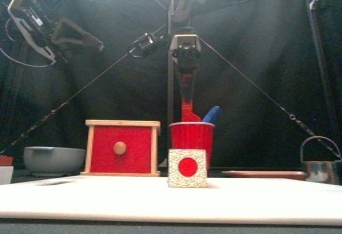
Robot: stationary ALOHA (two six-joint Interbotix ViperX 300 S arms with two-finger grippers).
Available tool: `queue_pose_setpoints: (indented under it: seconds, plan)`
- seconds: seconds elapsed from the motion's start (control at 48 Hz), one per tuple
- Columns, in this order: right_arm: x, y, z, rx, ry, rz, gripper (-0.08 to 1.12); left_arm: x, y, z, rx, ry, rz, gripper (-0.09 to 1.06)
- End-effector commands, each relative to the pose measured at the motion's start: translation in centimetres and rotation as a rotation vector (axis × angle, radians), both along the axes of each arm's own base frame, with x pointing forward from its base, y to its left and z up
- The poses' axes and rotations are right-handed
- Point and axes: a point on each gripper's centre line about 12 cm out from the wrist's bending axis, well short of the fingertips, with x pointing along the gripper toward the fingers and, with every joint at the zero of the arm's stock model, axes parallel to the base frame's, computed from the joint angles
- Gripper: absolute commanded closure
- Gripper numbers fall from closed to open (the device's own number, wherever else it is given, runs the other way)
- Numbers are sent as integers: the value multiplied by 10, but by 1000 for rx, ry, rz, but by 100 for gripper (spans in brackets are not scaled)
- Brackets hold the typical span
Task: Cut the sushi into 4 pieces with the knife
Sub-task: Grasp knife edge with left hand
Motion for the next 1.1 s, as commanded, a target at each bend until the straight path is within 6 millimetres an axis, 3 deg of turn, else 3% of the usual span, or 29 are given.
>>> queue_pose_setpoints:
  seconds: [0.021,0.229,0.375,0.542,0.792,1.104]
  plan:
    - [-11,0,55,-24,-105,-9,90,2,1,5,1,-18,3,95]
    - [-32,7,110,-64,-213,-21,90,1,1,4,2,-15,3,95]
    - [-52,25,142,-90,-294,6,90,2,1,5,3,-23,5,94]
    - [-64,54,158,-98,-421,87,90,0,3,13,6,-100,12,90]
    - [-91,68,155,-84,-585,42,90,-5,3,22,9,-173,12,87]
    - [-118,90,126,-73,-921,131,90,-5,3,28,16,-222,9,87]
